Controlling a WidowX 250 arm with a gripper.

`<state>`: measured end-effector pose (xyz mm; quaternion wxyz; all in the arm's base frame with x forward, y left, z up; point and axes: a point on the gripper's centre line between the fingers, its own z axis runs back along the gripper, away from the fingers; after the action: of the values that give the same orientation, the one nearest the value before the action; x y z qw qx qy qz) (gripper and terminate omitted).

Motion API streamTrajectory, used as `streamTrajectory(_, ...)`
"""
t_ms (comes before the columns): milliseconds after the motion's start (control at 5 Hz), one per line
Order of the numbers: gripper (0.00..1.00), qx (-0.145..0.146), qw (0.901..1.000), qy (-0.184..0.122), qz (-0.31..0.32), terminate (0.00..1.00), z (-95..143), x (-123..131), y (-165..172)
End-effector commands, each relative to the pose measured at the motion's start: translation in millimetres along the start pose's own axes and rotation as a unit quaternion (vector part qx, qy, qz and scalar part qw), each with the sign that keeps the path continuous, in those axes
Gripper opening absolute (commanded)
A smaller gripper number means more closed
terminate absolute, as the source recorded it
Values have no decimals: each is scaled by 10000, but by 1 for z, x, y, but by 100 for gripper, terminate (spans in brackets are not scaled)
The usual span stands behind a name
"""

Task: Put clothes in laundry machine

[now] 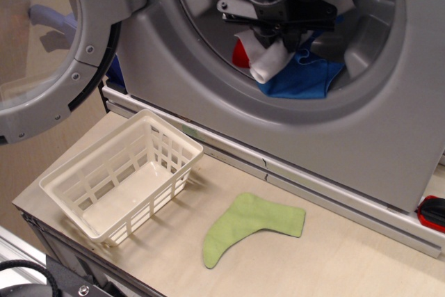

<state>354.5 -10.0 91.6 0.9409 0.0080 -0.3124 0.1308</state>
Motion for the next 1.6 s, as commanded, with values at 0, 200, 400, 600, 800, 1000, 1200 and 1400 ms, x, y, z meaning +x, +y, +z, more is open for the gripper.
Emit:
streamTrajectory(0,100,-31,9992,-395,103,0,-4,9,2)
streamTrajectory(200,100,-119,9990,-435,-61,0,1,8,1)
streamTrajectory(400,100,-122,9981,-577,-167,0,10,9,-1)
streamTrajectory(600,100,-241,9977,-607,-167,0,26,7,-2)
streamTrajectory(800,100,-373,9985,-371,-118,0,48,9,-1)
streamTrajectory(1000,100,-356,9989,56,-304,0,70,2,5)
streamTrajectory(1200,100,-356,9989,56,-304,0,70,2,5)
streamTrajectory(1400,100,-356,9989,56,-304,0,70,2,5)
